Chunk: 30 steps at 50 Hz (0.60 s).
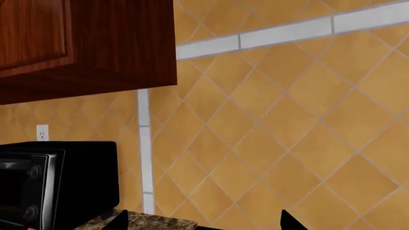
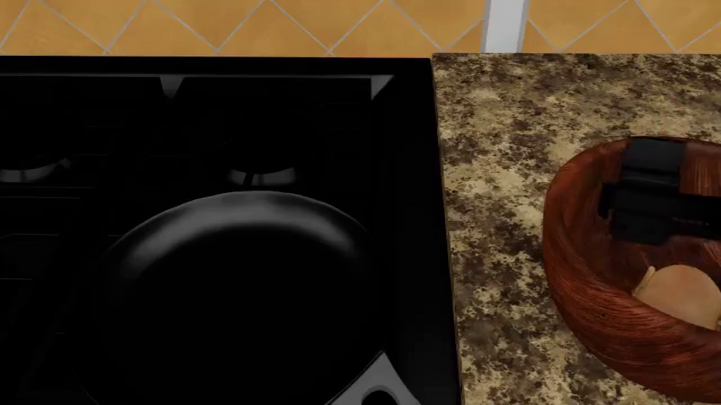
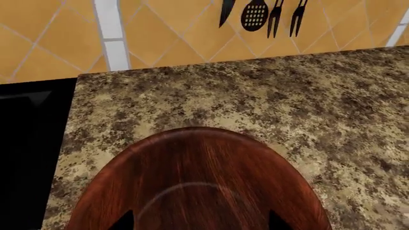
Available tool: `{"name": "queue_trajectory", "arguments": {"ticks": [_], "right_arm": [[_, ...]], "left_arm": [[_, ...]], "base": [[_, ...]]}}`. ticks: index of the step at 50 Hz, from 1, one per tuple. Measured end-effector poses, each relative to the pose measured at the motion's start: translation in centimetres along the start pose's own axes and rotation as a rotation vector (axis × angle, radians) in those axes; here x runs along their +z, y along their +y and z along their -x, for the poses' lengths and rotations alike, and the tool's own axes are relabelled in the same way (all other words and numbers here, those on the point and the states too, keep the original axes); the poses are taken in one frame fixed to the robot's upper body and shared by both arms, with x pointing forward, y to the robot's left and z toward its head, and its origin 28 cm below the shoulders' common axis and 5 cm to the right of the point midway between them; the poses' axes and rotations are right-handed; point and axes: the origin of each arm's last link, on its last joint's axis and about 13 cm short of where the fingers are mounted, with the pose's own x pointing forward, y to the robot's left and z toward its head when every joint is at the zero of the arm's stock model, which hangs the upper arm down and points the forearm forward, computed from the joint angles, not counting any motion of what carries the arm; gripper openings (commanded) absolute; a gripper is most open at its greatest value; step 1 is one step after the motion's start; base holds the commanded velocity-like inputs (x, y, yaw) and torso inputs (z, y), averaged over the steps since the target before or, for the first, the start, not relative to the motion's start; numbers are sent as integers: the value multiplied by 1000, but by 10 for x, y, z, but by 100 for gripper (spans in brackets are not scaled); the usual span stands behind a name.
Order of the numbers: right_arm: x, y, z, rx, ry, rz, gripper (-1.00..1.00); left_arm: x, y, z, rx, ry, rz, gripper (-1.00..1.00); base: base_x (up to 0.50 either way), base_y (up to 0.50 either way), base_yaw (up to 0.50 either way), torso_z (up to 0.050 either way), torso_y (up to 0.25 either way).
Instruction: Pick the onion from the pan and place it in the bowl.
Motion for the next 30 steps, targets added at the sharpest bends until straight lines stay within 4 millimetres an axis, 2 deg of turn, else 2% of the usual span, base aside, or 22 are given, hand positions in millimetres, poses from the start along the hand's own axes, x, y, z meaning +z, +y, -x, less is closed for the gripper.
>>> {"name": "queue_trajectory", "arguments": {"ticks": [15,30], "right_arm": [[31,-3,54,51,-184,-21,100],[33,3,107,135,-357,-10,100]], "left_arm": [[2,3,6,1,-9,7,100],[3,4,9,5,-12,13,100]], "base": [[0,0,0,0,0],[0,0,0,0,0]]}}
